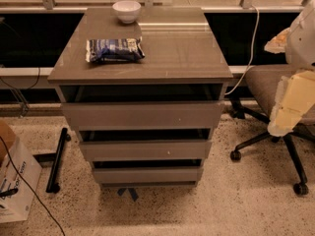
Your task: Open middle drawer
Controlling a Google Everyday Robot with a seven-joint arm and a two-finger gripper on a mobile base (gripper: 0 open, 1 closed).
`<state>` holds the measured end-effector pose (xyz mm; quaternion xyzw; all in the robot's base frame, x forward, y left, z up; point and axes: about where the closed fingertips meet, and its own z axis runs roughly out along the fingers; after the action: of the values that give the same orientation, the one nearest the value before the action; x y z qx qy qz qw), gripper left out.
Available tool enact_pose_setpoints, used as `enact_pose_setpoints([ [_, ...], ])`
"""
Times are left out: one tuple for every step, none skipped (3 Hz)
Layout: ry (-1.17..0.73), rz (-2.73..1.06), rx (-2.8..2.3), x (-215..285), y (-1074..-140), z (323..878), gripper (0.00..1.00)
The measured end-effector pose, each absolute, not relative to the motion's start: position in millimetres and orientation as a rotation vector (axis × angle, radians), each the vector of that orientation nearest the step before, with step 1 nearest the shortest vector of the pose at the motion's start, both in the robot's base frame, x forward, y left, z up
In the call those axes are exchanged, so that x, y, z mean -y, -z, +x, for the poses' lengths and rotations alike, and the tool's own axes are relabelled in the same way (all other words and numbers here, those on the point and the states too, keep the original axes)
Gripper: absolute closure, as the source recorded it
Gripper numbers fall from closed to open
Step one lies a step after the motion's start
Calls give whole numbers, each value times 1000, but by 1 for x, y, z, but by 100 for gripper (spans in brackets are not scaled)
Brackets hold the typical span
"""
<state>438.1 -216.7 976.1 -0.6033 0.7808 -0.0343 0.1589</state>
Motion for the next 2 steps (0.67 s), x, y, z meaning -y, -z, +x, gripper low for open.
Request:
enact_pose_setpoints([
  [98,-1725,-2232,217,-976,438,0],
  [57,-1716,-2207,215,-961,443,0],
])
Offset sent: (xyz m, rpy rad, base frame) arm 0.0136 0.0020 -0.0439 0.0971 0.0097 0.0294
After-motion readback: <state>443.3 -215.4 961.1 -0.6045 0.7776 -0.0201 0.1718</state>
